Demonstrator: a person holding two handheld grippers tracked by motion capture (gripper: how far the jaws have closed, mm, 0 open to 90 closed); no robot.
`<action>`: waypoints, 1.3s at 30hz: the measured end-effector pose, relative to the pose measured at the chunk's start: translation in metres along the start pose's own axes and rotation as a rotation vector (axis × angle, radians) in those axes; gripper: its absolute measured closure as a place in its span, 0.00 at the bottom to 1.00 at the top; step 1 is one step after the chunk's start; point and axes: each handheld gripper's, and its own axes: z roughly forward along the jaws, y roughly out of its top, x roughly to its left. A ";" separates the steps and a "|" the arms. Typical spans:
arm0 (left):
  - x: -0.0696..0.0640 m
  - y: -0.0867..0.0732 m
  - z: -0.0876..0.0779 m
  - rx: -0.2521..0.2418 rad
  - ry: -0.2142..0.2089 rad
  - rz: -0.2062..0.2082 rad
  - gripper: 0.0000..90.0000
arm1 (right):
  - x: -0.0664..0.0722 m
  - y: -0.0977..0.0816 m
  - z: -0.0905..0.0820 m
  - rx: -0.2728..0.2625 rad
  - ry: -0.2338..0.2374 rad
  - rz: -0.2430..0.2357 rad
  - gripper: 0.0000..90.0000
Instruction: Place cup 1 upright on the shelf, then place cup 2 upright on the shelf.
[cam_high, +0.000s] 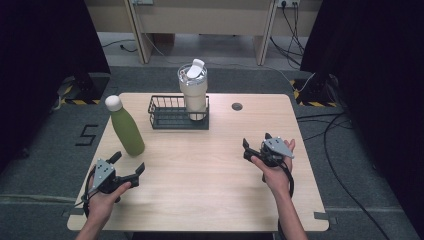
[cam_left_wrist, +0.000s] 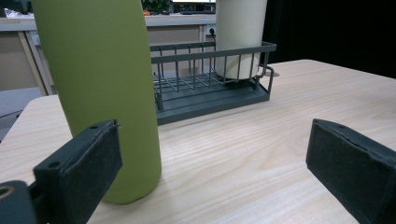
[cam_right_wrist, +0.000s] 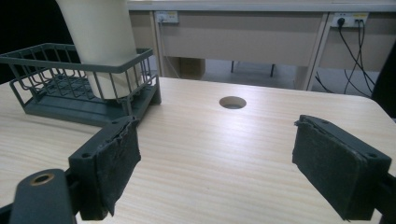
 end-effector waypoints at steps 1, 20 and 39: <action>0.000 0.001 0.003 0.001 0.001 -0.001 0.03 | -0.001 -0.001 -0.002 -0.001 -0.003 0.002 0.17; 0.007 0.006 0.005 -0.011 0.041 -0.008 0.03 | -0.015 -0.018 -0.032 0.001 -0.038 0.047 0.17; 0.023 0.020 0.018 -0.031 0.102 0.012 0.02 | -0.031 -0.026 -0.039 0.020 -0.058 0.074 0.17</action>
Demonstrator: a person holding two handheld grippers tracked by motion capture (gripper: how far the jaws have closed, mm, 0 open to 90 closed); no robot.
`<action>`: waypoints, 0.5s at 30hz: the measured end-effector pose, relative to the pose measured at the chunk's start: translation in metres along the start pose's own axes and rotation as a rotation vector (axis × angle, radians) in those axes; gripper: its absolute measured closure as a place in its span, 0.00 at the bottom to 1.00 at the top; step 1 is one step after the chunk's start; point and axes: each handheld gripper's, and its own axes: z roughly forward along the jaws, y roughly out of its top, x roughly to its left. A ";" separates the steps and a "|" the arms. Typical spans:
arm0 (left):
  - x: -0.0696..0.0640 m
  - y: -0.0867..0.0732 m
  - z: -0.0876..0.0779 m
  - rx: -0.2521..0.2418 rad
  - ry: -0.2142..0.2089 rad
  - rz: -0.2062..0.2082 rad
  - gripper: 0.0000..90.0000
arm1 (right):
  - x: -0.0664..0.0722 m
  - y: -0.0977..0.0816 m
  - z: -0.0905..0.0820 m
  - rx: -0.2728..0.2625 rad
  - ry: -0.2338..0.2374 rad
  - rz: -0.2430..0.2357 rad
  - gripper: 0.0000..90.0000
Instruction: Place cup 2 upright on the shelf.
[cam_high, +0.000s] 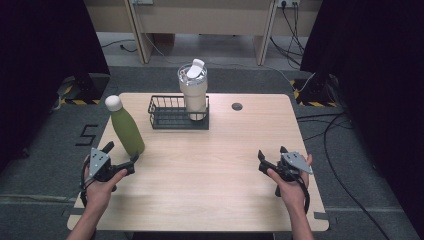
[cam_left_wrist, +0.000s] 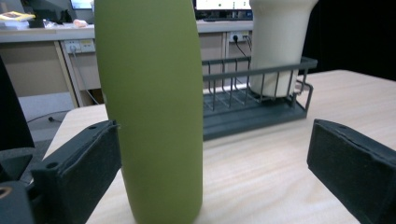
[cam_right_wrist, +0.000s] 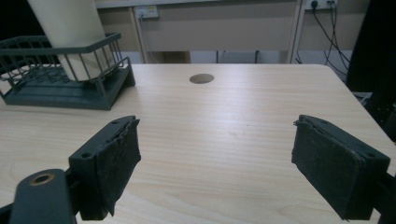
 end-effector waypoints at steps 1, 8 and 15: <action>0.000 0.000 0.000 0.000 0.000 0.000 0.01 | -0.002 0.001 -0.001 -0.003 -0.006 0.001 0.17; 0.007 0.006 0.015 -0.018 0.034 0.002 0.00 | -0.008 -0.001 -0.004 -0.002 -0.025 0.015 0.17; 0.013 0.015 0.027 -0.037 0.044 0.002 0.00 | -0.009 -0.003 -0.002 0.007 -0.022 0.020 0.17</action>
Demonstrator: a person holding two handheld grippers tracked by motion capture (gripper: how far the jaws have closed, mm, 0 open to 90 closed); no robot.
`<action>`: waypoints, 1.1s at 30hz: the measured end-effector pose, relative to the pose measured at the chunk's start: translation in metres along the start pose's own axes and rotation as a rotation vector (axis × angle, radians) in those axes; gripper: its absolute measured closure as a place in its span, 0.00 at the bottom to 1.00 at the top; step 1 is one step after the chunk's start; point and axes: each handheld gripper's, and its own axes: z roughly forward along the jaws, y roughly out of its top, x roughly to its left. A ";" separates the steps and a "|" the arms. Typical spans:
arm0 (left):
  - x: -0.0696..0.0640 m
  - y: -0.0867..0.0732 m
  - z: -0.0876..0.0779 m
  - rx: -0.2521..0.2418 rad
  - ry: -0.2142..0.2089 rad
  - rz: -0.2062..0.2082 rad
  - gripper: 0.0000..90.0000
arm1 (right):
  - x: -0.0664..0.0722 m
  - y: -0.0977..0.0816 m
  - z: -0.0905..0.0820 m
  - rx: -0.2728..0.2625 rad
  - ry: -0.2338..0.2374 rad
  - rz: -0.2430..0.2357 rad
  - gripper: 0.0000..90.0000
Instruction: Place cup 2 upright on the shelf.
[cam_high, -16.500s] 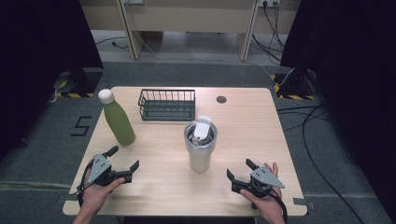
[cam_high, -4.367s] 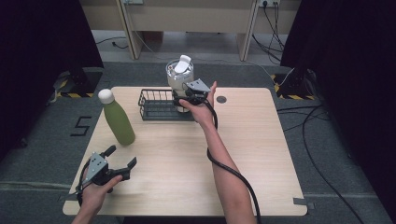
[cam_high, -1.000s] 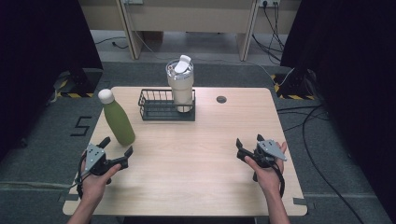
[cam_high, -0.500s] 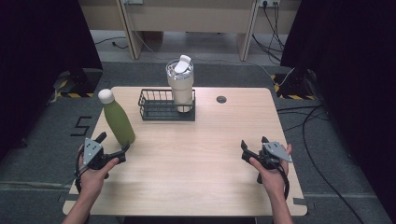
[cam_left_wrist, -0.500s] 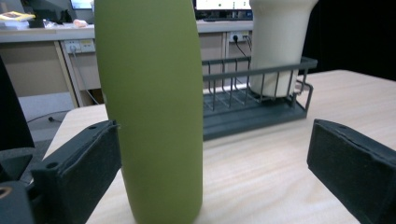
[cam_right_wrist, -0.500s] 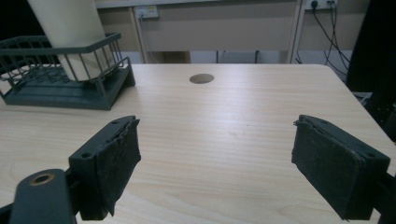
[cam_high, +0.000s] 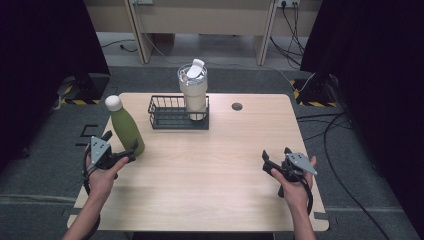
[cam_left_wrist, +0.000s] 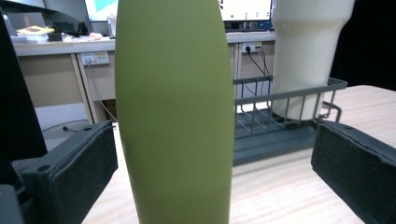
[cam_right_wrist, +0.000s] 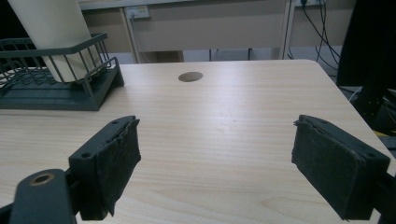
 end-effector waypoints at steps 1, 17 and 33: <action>0.002 0.002 0.004 -0.005 0.005 -0.006 0.00 | 0.001 0.000 0.000 0.000 0.002 -0.002 0.17; 0.011 0.010 0.031 -0.035 0.035 -0.024 0.04 | 0.002 0.000 0.002 0.006 0.008 -0.002 0.17; 0.013 0.009 0.038 -0.045 0.048 -0.022 0.24 | 0.003 -0.002 0.004 0.024 0.010 -0.010 0.17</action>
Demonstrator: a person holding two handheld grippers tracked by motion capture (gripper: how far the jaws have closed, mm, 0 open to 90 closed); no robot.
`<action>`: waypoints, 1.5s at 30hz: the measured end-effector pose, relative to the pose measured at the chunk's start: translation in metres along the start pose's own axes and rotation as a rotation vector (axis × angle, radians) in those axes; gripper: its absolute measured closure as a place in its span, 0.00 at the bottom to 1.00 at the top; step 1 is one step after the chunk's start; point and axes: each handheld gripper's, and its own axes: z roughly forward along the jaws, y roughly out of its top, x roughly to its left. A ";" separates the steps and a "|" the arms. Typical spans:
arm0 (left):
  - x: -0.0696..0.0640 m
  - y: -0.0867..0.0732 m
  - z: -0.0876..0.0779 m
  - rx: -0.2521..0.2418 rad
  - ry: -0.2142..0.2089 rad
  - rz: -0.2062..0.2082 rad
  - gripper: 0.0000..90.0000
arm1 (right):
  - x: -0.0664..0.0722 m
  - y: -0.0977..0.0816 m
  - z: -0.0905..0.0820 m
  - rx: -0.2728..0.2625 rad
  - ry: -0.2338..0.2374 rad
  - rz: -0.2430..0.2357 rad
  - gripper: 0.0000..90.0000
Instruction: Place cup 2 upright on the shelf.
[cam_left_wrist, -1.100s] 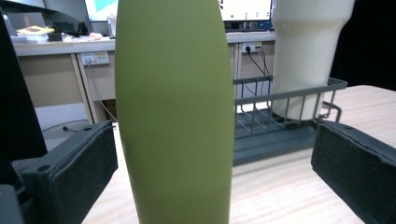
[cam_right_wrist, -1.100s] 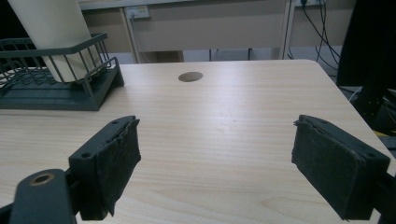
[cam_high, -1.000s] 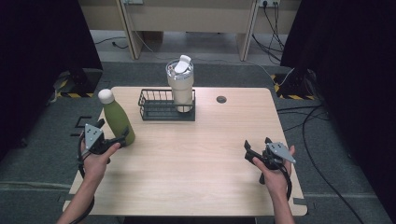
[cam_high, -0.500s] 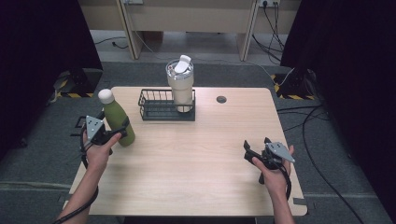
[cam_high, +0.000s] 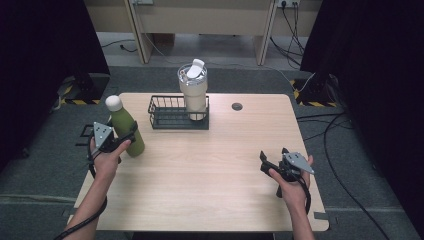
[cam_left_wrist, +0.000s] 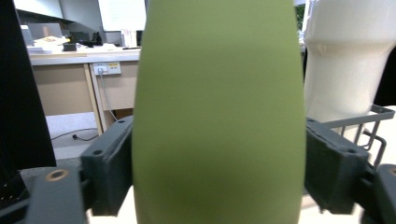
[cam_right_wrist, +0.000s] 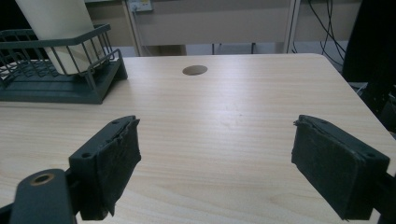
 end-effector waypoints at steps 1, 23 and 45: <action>0.001 0.000 0.000 -0.002 -0.002 -0.002 0.24 | 0.000 0.000 0.000 0.001 -0.001 0.003 0.17; 0.000 0.000 -0.001 -0.010 -0.003 -0.008 0.25 | 0.000 -0.001 0.001 0.002 -0.005 0.004 0.17; -0.007 0.020 0.002 -0.054 -0.043 -0.033 0.25 | -0.001 0.000 0.000 -0.002 -0.014 0.013 0.17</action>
